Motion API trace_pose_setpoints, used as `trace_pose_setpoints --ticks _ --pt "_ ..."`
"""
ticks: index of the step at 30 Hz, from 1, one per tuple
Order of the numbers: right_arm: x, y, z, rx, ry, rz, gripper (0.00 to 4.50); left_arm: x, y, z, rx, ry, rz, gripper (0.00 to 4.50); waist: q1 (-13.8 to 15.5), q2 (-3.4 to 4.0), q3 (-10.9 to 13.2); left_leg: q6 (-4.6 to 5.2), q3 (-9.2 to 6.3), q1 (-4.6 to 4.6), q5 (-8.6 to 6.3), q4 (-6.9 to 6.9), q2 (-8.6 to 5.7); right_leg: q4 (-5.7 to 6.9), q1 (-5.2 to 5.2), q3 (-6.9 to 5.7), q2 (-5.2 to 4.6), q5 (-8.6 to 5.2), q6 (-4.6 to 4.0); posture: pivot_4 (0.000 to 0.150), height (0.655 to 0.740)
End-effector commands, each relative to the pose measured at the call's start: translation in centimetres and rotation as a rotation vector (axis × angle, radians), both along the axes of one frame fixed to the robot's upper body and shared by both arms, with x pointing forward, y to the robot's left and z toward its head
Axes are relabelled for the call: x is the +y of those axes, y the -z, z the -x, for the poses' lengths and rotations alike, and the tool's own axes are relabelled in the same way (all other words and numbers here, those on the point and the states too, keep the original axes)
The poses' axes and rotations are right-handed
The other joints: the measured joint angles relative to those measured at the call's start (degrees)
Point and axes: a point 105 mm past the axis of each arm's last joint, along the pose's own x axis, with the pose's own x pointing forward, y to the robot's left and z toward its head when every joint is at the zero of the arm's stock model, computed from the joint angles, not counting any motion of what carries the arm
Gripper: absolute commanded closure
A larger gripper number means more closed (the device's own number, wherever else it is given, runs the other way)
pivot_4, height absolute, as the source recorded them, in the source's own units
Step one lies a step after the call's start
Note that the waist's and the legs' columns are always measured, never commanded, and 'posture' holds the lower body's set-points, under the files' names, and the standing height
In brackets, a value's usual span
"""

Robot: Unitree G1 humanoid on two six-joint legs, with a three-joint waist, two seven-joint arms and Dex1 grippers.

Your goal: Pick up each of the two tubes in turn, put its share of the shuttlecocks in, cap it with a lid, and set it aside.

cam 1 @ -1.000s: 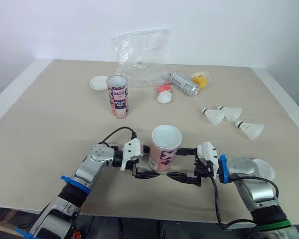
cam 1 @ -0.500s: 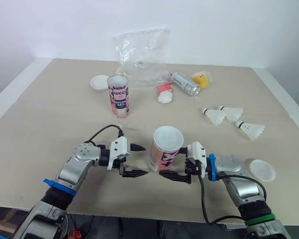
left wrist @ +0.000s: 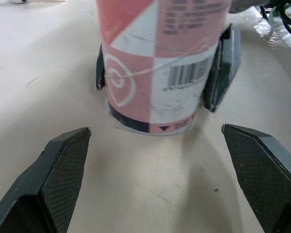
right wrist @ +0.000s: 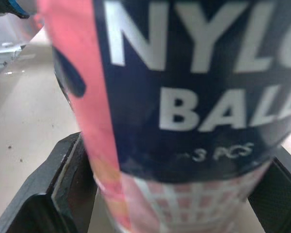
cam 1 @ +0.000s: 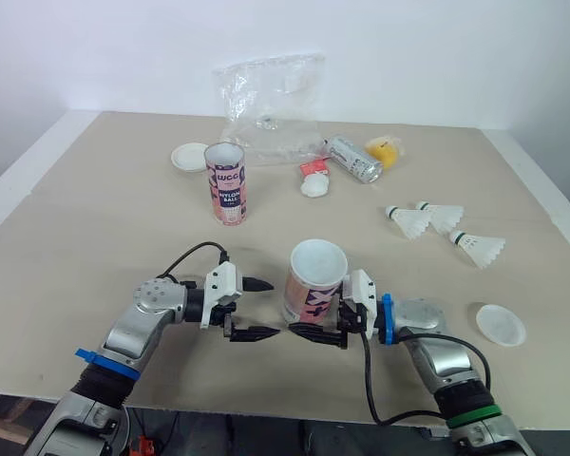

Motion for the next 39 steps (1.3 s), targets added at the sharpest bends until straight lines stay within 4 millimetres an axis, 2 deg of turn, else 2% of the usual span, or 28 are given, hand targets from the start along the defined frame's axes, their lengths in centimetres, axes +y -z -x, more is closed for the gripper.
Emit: trace_pose_setpoints --ticks 1,16,20,21,27,31,35,39 --pt "0.6 -0.9 -0.3 -0.035 0.0 -0.034 0.12 0.1 -1.3 0.2 -0.042 0.007 0.036 0.0 0.0 0.0 0.0 0.0 0.0 0.0 0.0 0.0 0.0 0.0 0.0 0.0 0.0 0.0 0.0 0.15 0.74" --pt "1.7 -0.1 -0.3 -0.01 -0.008 -0.06 0.12 0.4 -1.4 0.7 -0.058 0.021 0.071 0.0 0.0 0.0 0.0 0.0 0.0 0.02 0.0 0.0 0.02 0.02 0.0 0.0 0.01 0.02 -0.03 0.15 0.74" --pt "1.4 0.4 -0.1 -0.006 -0.016 -0.039 1.29 0.5 -1.5 0.7 -0.064 0.019 0.073 0.0 0.0 0.0 0.0 0.0 0.0 0.03 0.0 0.0 0.03 0.02 0.0 -0.01 0.01 0.02 -0.03 0.15 0.74" --pt "1.4 0.4 0.0 -0.009 -0.015 -0.036 1.42 0.5 -1.5 0.7 -0.066 0.019 0.075 0.0 0.0 0.0 0.0 0.0 0.0 0.03 0.0 0.0 0.02 0.02 0.01 -0.01 0.01 0.02 -0.03 0.15 0.74" --pt "1.1 0.1 -0.1 -0.029 -0.007 -0.028 1.44 0.4 -1.6 0.7 -0.081 0.02 0.08 0.0 0.0 0.0 0.0 0.0 0.01 0.04 0.01 0.0 0.03 0.02 0.02 0.0 0.01 0.03 -0.03 0.15 0.74" --pt "0.4 -1.0 0.0 -0.052 0.02 -0.046 1.44 -0.1 -2.1 0.7 -0.091 0.036 0.101 0.0 0.05 0.0 0.0 0.0 0.01 0.03 0.01 0.0 0.02 0.02 0.02 -0.01 0.0 0.03 -0.03 0.15 0.74" --pt "-1.5 -3.7 0.4 -0.072 0.135 -0.127 1.44 -0.8 -2.7 1.1 -0.082 0.08 0.123 0.0 0.43 0.0 0.02 -0.01 -0.01 -0.03 0.01 0.0 -0.01 0.02 0.02 0.0 -0.02 -0.01 -0.02 0.15 0.74" --pt "-5.1 -7.2 0.7 -0.083 0.377 -0.264 1.44 -1.4 -3.4 1.5 -0.065 0.117 0.16 0.0 0.58 0.02 0.03 -0.01 -0.01 -0.07 0.0 -0.01 0.0 0.02 -0.02 0.0 -0.01 -0.02 -0.01 0.15 0.74"
